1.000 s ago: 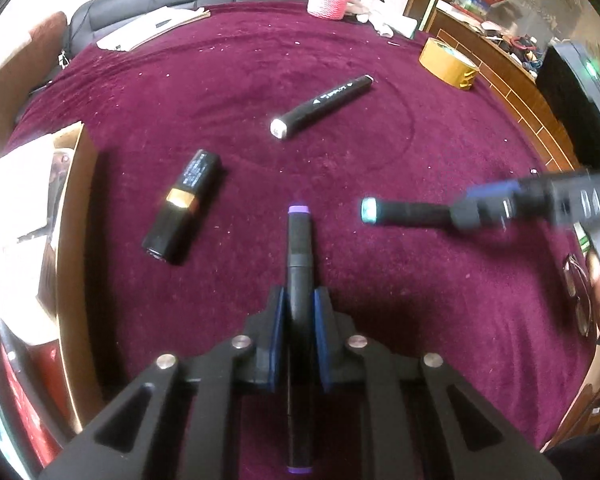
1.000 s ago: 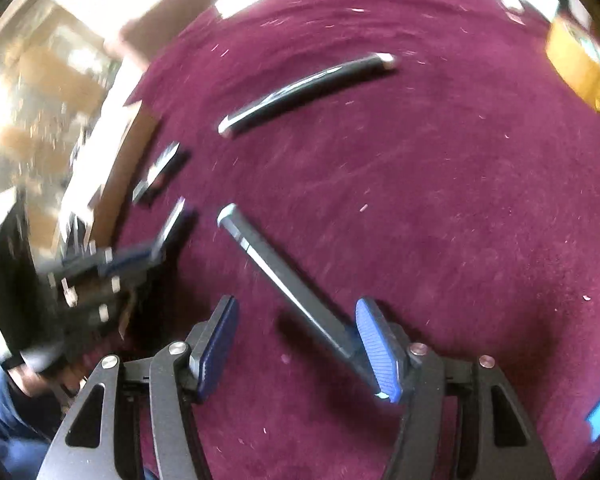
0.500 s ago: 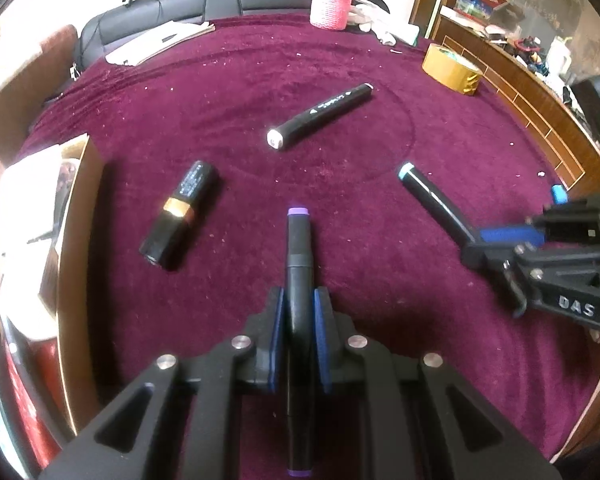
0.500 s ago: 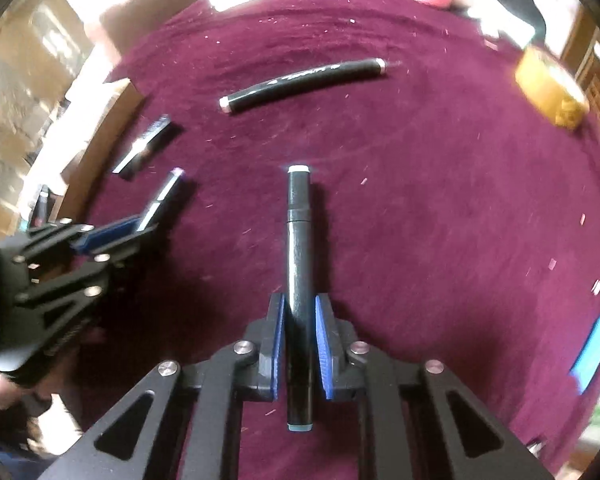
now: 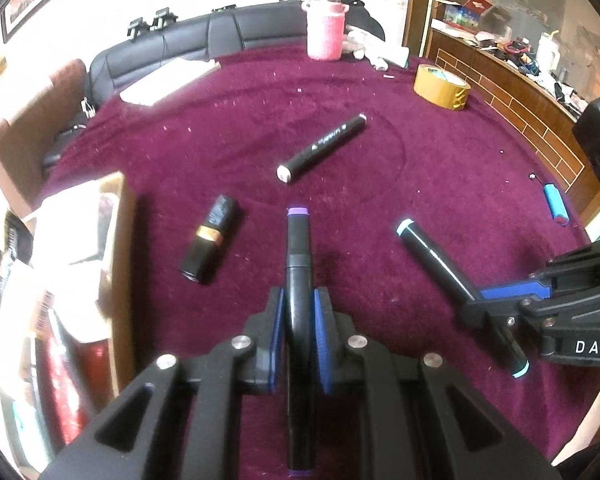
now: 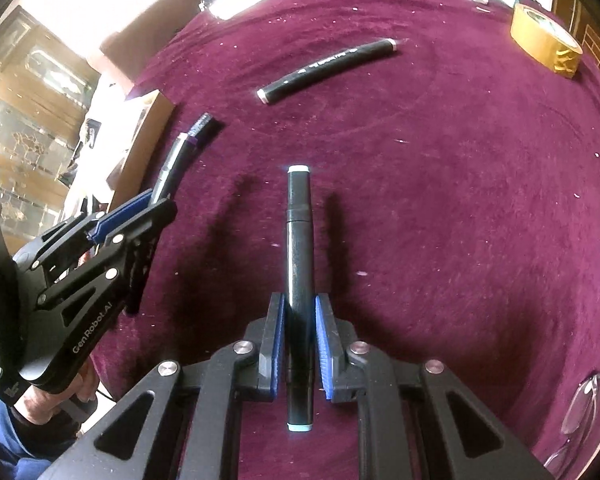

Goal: Organize objects
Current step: 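Carry both held markers over the cardboard box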

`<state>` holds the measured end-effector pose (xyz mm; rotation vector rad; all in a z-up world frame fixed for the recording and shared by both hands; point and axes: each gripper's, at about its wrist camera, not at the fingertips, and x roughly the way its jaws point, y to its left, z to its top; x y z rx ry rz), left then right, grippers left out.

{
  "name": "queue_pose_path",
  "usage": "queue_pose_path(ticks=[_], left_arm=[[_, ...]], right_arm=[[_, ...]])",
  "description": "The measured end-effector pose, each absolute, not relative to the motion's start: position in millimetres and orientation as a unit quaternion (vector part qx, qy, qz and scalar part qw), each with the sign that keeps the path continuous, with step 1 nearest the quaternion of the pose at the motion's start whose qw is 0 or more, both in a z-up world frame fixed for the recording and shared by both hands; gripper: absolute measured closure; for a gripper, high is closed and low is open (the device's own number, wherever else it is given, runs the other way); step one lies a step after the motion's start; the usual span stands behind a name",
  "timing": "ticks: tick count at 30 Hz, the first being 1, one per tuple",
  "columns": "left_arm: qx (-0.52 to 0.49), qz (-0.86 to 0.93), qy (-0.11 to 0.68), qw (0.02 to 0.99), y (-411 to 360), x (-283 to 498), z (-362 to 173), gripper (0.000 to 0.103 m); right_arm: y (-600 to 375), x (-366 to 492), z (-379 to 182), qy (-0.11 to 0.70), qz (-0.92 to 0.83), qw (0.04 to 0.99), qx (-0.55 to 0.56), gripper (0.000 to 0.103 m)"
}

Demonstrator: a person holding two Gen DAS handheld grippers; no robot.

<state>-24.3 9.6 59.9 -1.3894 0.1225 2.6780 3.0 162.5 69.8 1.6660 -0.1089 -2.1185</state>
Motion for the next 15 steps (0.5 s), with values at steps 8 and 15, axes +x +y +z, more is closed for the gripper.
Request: queue_pose_path(ticks=[8, 15], left_arm=[[-0.433, 0.898, 0.066, 0.040, 0, -13, 76, 0.089], [-0.414, 0.906, 0.081, 0.029, -6, -7, 88, 0.089]], right_arm=[[153, 7, 77, -0.060, -0.768, 0.225, 0.597, 0.086], [149, 11, 80, -0.058, -0.769, 0.223, 0.597, 0.086]])
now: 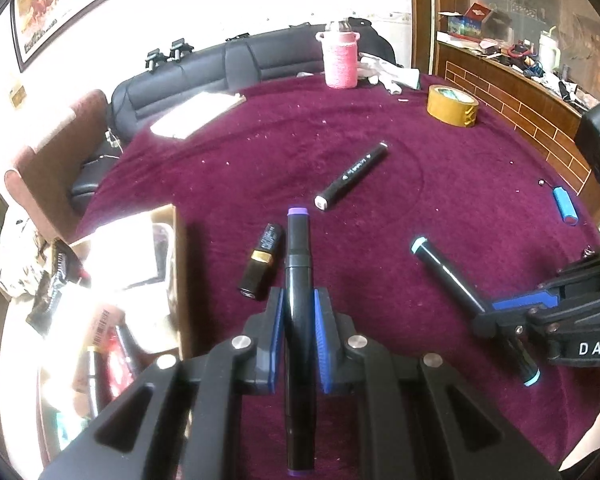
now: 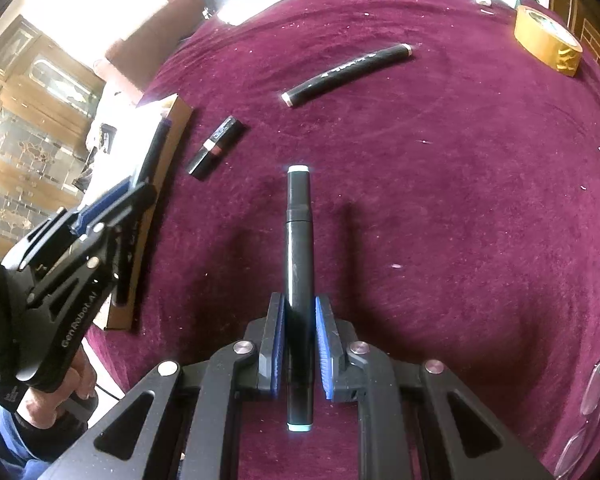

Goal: Organize objects
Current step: 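Carry both held markers over the cardboard box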

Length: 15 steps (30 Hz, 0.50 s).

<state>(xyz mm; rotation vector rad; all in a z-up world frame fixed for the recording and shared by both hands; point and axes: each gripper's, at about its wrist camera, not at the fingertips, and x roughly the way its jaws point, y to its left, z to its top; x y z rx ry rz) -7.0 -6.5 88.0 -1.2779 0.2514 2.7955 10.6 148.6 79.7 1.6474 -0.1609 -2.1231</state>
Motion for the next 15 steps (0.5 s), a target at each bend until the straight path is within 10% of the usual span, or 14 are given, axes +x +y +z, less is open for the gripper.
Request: queue_pose_path(ticks=[15], left_arm=[[-0.337, 0.929, 0.136, -0.069, -42, 14, 134, 0.089]], right_arm=[[104, 9, 103, -0.051, -0.774, 0.262, 0.574, 0.086]])
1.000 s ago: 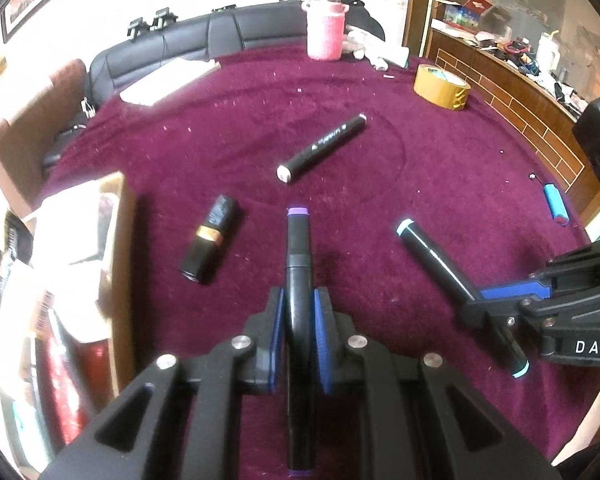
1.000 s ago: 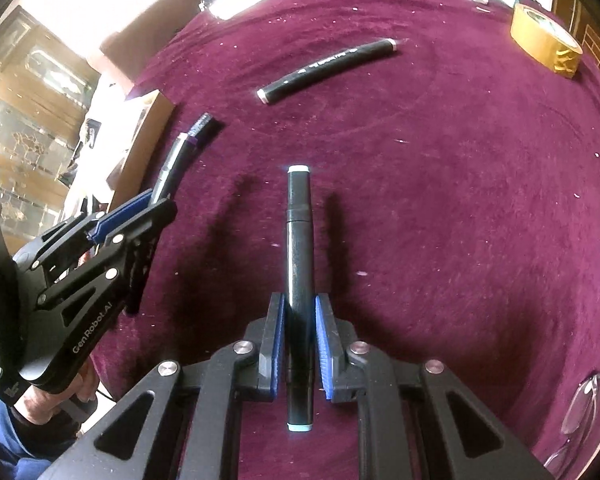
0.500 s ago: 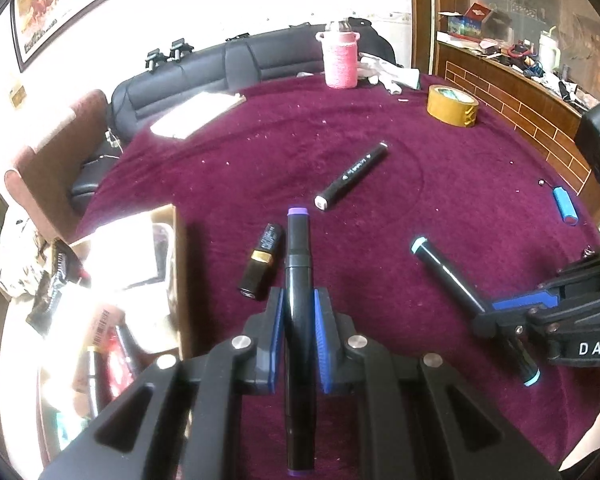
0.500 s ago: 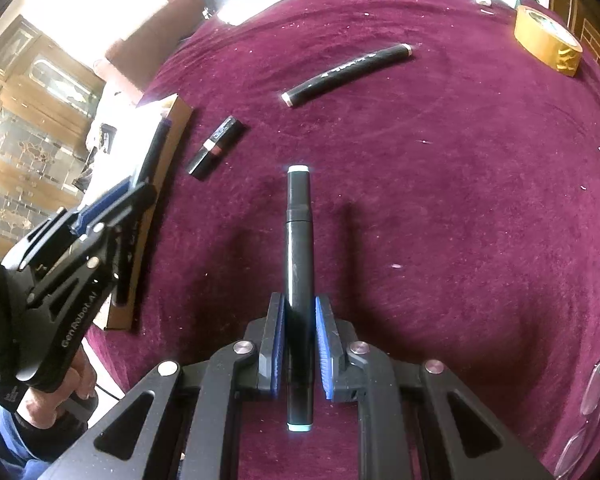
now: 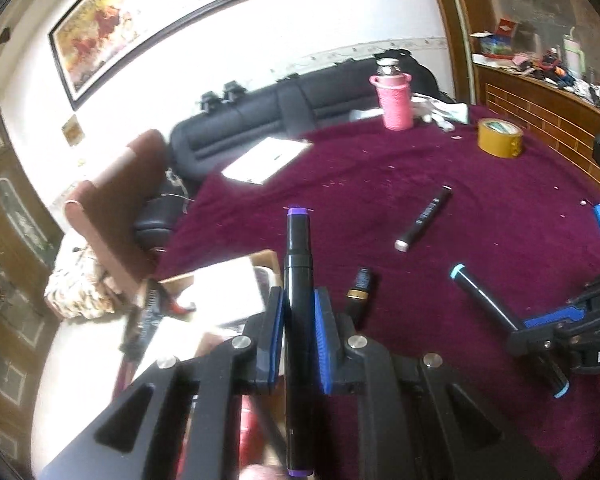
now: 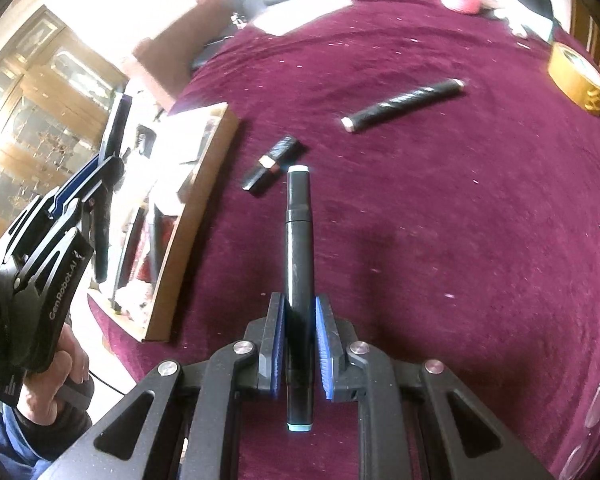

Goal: Organize objects
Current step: 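Carry both held markers over the cardboard box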

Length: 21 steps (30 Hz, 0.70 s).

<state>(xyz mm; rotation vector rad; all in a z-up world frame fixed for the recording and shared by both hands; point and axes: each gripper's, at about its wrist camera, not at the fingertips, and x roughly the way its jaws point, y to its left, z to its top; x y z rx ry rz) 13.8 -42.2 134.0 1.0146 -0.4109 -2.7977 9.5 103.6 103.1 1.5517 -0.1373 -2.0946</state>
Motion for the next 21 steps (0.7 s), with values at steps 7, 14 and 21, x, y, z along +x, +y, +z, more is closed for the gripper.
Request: queue_pose_path(ticks=[7, 14, 21], left_arm=[[0.332, -0.929, -0.129, 0.097, -69, 23, 143, 0.089], [0.359, -0.924, -0.079, 0.103, -104, 31, 142, 0.089], [0.365, -0.917, -0.081, 0.137, -133, 40, 139, 0.089]], right_arm=[[85, 16, 110, -0.050, -0.767, 0.286, 0.571, 0.086], [58, 16, 120, -0.050, -0.763, 0.311, 0.565, 0.086], [20, 15, 128, -0.043, -0.754, 0.340, 0.560, 0.086]])
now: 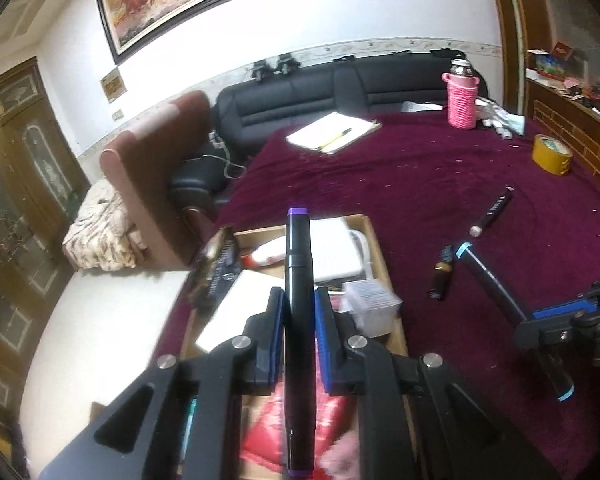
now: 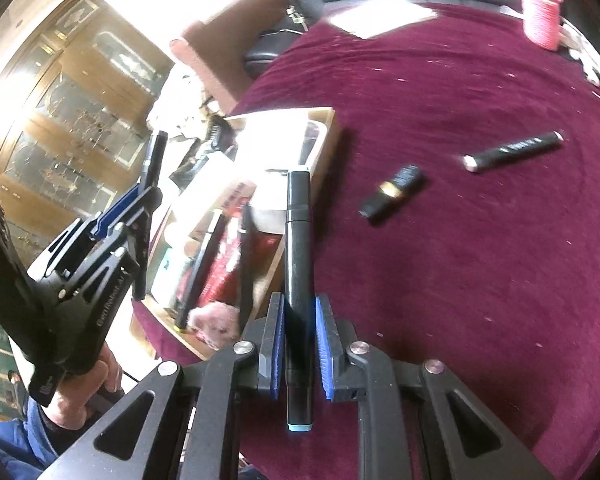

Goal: Organize objects
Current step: 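Carry both held markers over the cardboard box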

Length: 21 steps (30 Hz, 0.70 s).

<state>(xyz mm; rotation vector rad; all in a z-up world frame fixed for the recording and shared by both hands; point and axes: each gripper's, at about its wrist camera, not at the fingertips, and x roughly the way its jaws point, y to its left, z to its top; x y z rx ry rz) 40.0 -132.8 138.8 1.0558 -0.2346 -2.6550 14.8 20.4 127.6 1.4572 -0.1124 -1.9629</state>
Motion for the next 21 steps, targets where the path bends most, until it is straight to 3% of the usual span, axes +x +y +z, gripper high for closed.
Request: queue_pose_path(ticks=[21], left_arm=[[0.382, -0.899, -0.089, 0.191, -197, 54, 130, 0.089]], right_arm=[[-73, 4, 121, -0.023, -0.723, 0.392, 0.568, 0.086]])
